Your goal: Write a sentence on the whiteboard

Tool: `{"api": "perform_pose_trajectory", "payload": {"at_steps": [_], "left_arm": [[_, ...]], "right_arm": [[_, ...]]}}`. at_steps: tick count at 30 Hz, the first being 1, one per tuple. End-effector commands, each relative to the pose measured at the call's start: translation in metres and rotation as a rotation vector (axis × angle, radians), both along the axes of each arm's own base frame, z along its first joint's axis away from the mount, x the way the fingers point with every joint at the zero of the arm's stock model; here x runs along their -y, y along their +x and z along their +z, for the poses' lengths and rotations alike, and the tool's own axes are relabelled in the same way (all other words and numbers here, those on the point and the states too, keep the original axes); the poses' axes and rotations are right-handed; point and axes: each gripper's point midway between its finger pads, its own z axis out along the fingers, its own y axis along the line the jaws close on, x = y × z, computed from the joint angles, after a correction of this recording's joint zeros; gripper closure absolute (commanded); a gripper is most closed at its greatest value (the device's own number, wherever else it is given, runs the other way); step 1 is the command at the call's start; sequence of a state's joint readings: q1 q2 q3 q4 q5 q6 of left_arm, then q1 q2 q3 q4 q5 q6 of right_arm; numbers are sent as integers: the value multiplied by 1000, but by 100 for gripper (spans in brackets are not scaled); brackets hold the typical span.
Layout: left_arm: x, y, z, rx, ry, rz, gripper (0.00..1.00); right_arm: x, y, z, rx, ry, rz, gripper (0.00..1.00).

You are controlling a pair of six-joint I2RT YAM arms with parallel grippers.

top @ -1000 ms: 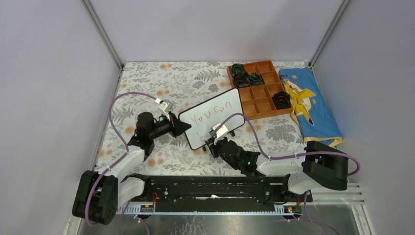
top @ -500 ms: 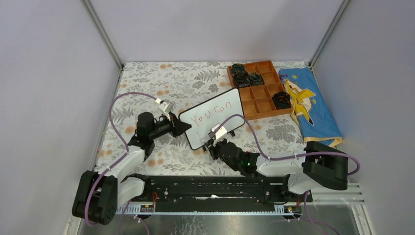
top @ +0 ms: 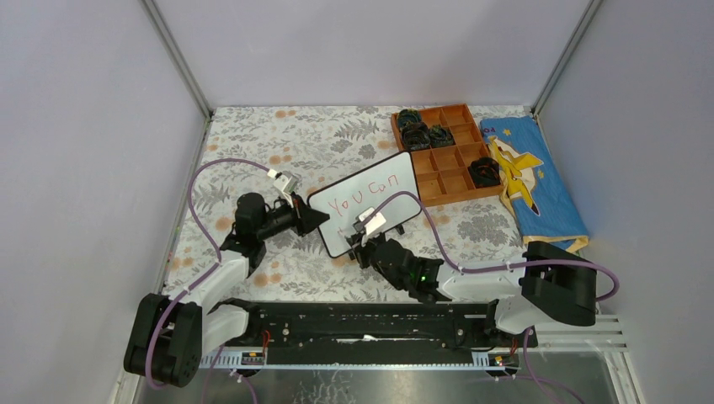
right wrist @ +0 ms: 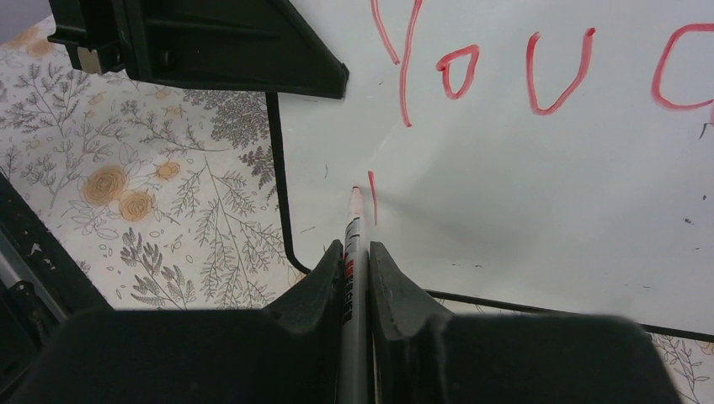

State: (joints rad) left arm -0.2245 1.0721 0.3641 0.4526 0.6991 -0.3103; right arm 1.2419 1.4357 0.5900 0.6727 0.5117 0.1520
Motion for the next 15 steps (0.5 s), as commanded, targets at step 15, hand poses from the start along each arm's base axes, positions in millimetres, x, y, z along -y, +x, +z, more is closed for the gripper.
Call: {"api": "perform_pose_trajectory", "payload": {"at_steps": [15], "left_arm": [[-13,7,-23,-9,110,59,87]], "right_arm": [[-14,-16,-17,-63,2,85,100]]}}
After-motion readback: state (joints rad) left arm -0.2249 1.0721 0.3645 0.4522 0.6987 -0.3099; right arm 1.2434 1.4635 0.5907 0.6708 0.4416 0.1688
